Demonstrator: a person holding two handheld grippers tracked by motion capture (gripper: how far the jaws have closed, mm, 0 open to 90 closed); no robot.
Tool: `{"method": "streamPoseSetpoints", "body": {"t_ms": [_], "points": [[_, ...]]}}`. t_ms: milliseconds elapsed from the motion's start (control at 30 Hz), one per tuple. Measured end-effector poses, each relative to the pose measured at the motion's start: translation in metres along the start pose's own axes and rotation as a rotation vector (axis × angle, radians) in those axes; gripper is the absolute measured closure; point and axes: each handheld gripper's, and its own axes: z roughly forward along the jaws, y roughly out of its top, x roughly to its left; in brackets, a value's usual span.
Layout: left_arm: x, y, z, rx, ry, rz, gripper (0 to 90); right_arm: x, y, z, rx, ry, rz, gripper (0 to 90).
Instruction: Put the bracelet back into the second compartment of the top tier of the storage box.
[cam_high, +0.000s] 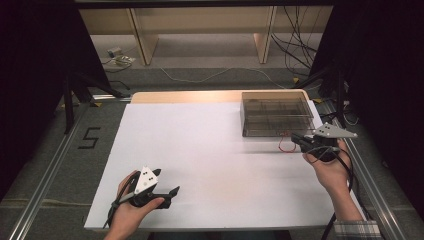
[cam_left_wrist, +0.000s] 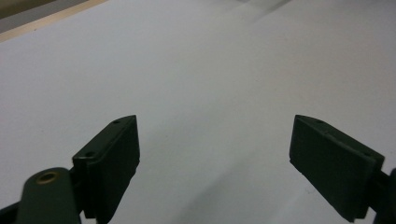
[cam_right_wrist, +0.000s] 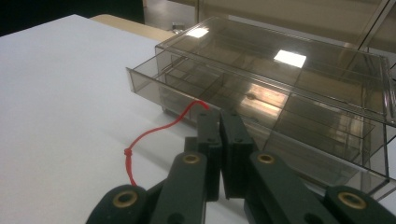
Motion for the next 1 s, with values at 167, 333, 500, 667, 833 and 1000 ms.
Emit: {"method": "streamPoseSetpoints", "body": {"t_ms": [167,333,500,667,833,1000], "points": [[0.000,0.000,0.000,0.002,0.001,0.001,16.1,-0.001,0.002,0.002,-0.005,0.000,-0.006,88.1],[0.000,0.000,0.000,0.001,0.001,0.001,16.1,-0.002,0.004,0.002,-0.007,-0.005,-0.002,88.2],[0.000,0.000,0.000,0.000,0.000,0.000,16.1,-0.004,0.007,0.004,-0.012,-0.010,-0.005,88.2],[0.000,0.000,0.000,0.000,0.003,0.002,16.1,-0.005,0.009,0.006,-0.015,-0.011,-0.004,88.1],[0.000,0.000,0.001,-0.001,0.002,-0.001,16.1,-0.006,0.011,0.007,-0.014,-0.019,-0.002,88.1],[-0.001,0.001,0.000,0.000,0.003,0.008,16.1,-0.006,0.013,0.008,-0.017,-0.018,0.000,88.1]]}}
